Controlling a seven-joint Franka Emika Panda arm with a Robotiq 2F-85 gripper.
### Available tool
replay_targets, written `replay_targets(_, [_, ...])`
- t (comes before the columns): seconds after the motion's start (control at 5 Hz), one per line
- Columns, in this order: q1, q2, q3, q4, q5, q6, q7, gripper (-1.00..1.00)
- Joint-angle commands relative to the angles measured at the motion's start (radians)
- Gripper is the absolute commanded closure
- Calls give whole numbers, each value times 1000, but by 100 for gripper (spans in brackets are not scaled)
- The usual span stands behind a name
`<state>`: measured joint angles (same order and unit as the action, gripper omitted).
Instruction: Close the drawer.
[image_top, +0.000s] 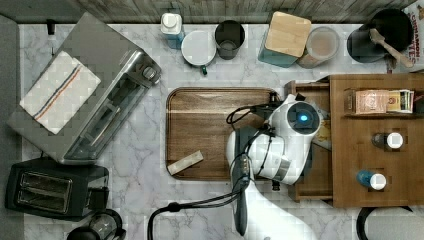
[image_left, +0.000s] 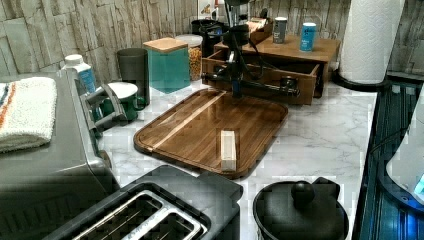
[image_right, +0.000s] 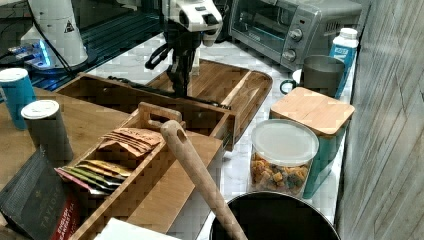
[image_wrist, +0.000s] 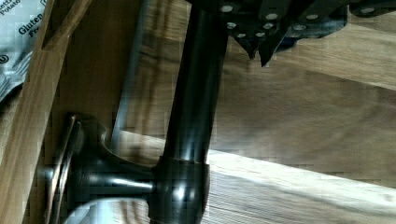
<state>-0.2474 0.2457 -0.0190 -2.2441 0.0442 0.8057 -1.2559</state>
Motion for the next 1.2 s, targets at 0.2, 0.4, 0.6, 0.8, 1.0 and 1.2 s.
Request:
replay_targets(0.2, [-166,-1,-182,123,-88,258,-85,100])
replay_targets(0.4, [-90,-31,-270,26,-305,356,106,100])
replay_targets(0.6, [-71,9,-299,87,-305,318,123,100])
replay_targets(0.8, [-74,8,-297,87,-306,317,124,100])
replay_targets(1.0, [-66,9,-304,87,-302,318,121,100])
replay_targets(1.2, [-86,7,-284,88,-313,317,129,100])
